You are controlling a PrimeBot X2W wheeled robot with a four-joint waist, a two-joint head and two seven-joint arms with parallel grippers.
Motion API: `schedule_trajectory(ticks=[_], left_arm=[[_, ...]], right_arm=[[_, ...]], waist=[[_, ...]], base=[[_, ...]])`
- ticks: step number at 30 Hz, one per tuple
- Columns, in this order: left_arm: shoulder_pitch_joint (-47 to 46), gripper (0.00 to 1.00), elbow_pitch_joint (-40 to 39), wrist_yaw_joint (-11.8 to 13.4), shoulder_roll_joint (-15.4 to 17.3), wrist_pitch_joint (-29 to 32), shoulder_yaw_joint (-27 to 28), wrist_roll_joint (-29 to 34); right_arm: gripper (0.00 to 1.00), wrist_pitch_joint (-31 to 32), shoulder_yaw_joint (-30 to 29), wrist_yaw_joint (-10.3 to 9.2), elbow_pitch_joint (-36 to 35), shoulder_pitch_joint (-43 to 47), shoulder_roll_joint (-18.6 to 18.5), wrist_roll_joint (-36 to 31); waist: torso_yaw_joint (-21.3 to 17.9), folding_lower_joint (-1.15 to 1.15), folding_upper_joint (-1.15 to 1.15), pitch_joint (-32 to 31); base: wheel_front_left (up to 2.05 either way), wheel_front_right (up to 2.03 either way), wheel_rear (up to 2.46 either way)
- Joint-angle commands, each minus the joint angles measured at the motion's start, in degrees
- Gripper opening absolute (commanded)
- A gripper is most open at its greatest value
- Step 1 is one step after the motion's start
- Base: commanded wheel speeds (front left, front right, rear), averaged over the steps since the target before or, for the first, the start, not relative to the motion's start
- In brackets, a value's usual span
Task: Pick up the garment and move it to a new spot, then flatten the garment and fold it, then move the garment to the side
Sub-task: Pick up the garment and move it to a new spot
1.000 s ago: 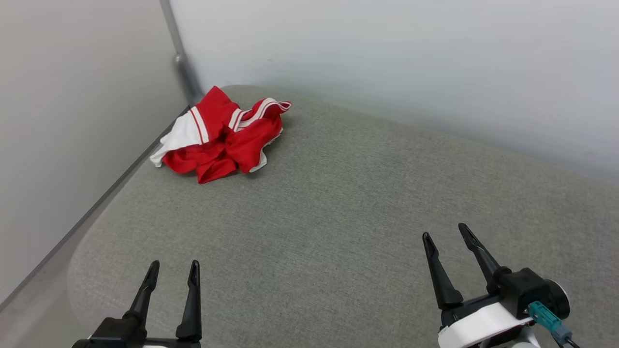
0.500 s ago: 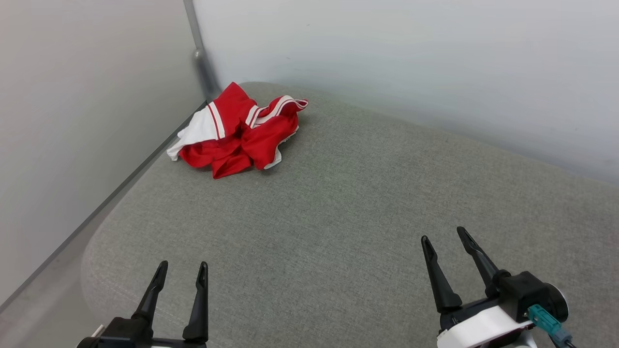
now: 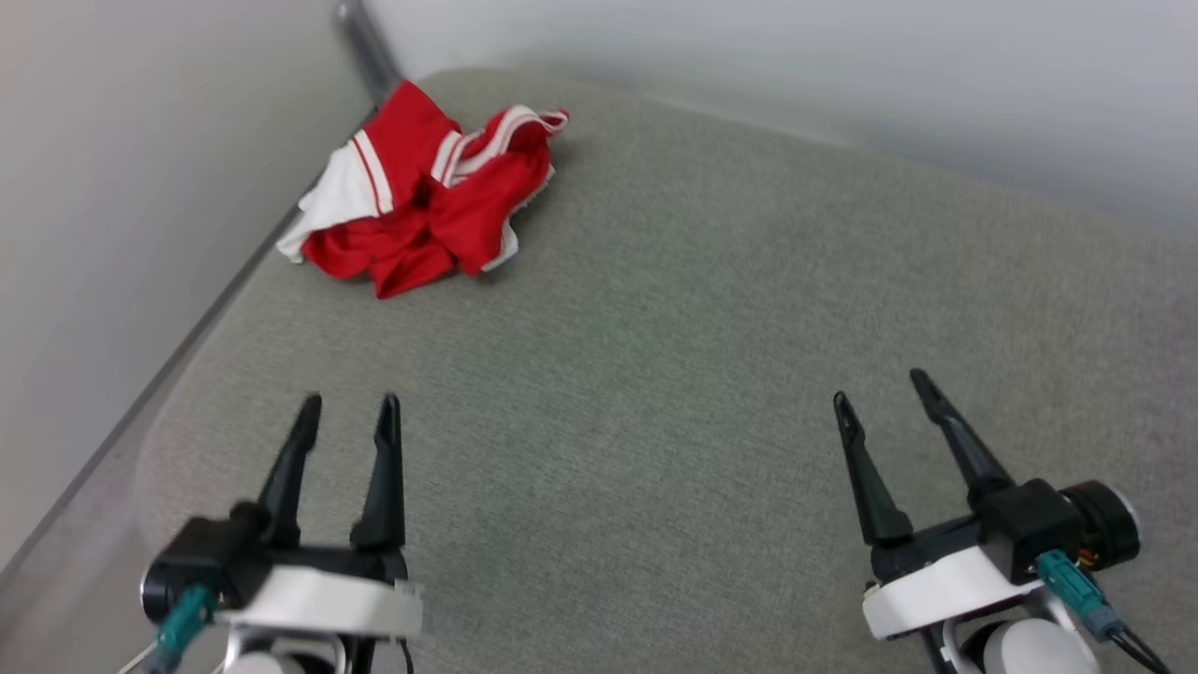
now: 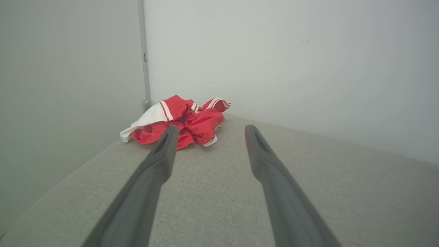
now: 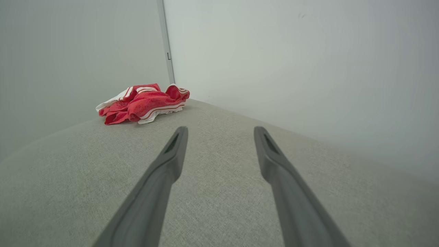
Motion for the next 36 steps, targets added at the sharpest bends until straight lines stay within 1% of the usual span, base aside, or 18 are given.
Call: schedule_trajectory(ticks=[1,2,4,7,9,11,13,14,19,21,23,27,31,33,34,35,36], left_arm=[[-1.9,1.00,0.3,-0.1,0.2,-0.1,-0.1,-0.2],[-3.5,1.00,1.0,-0.1,1.0,-0.1,-0.3,-1.1],[-7.2,1.00,3.6,-0.1,3.7,-0.2,-1.8,-3.6],[-14.9,1.00,10.0,0.0,9.3,0.3,-4.3,-9.1],[-20.7,1.00,13.8,0.0,13.5,3.3,-6.5,-13.3],[-25.9,1.00,16.7,0.0,17.5,7.6,-8.4,-18.5],[-31.2,1.00,18.9,0.0,22.4,11.8,-10.3,-22.2],[-35.3,1.00,21.3,0.0,26.0,16.8,-12.7,-26.2],[-44.4,1.00,24.8,0.0,34.5,29.4,-17.3,-36.4],[-47.3,1.00,25.8,0.0,37.6,32.9,-19.1,-39.4],[-49.3,1.00,26.7,0.0,39.7,35.8,-20.8,-42.3],[-52.6,1.00,28.8,0.0,42.4,41.4,-23.0,-47.8],[-54.5,1.00,31.7,0.0,43.8,45.4,-24.5,-51.5],[-55.0,1.00,33.0,0.0,43.9,47.4,-25.6,-52.7],[-54.9,0.87,33.4,0.0,43.9,48.6,-26.5,-53.1],[-54.7,0.25,33.7,0.0,43.7,49.5,-27.4,-53.6],[-54.6,0.00,34.0,0.0,43.7,50.3,-28.3,-53.9]], right_arm=[[1.00,-0.1,-0.4,-0.02,-0.5,-0.9,0.0,-0.9],[1.00,-0.1,-0.6,-0.02,-1.1,-1.4,0.0,-1.8],[1.00,-0.1,-1.1,-0.02,-2.3,-2.0,0.0,-3.6],[1.00,-0.1,-2.0,-0.03,-4.3,-3.2,-0.1,-5.5],[1.00,0.1,-2.2,-0.02,-5.9,-4.1,-0.2,-6.6],[1.00,0.6,-2.0,-0.03,-7.5,-4.8,-0.3,-7.3],[1.00,1.1,-2.0,-0.03,-9.1,-5.4,-0.7,-8.1],[1.00,1.8,-2.0,-0.02,-10.4,-5.9,-0.8,-8.3],[1.00,2.4,-2.3,-0.02,-12.7,-6.6,-1.5,-8.8],[1.00,2.3,-2.6,-0.02,-13.4,-7.0,-1.5,-8.6],[1.00,2.2,-2.7,-0.02,-13.6,-7.2,-1.4,-8.6],[1.00,1.8,-2.7,-0.04,-13.3,-7.0,-1.2,-9.0],[1.00,1.6,-2.6,-0.05,-12.8,-7.4,-1.2,-9.2],[1.00,1.6,-2.7,-0.06,-12.5,-7.4,-1.1,-9.2],[1.00,1.5,-2.8,-0.06,-12.3,-7.4,-1.1,-9.2],[1.00,1.4,-2.9,-0.06,-12.2,-7.4,-1.1,-9.3],[1.00,1.3,-3.0,-0.06,-12.0,-7.4,-1.0,-9.4]], waist=[[-1.5,0.00,0.00,4.0],[-2.0,0.00,0.00,5.3],[-3.0,0.00,0.00,7.9],[-4.5,0.00,0.00,11.8],[-5.7,0.00,0.00,14.3],[-7.0,0.00,0.00,16.7],[-8.1,0.00,0.00,19.0],[-9.3,0.00,0.00,21.2],[-12.2,0.00,0.00,25.9],[-13.1,0.00,0.00,27.4],[-14.0,0.00,0.00,28.8],[-15.3,0.00,0.00,30.9],[-16.2,0.00,0.00,32.2],[-16.5,0.00,0.00,32.5],[-16.6,0.00,0.00,32.6],[-16.7,0.00,0.00,32.7],[-16.8,0.00,0.00,32.7]], base=[[0.00,0.00,0.00],[0.00,0.00,0.00],[0.00,0.00,0.00],[0.00,0.00,0.00],[0.00,0.00,0.00],[0.00,0.00,0.00],[0.00,0.00,0.00],[0.00,0.00,0.00],[0.00,0.00,0.00],[0.00,0.00,0.00],[0.00,0.00,0.00],[0.00,0.00,0.00],[0.00,0.00,0.00],[0.00,0.00,0.00],[0.00,0.00,0.00],[0.00,0.00,0.00],[0.00,0.00,0.00]])
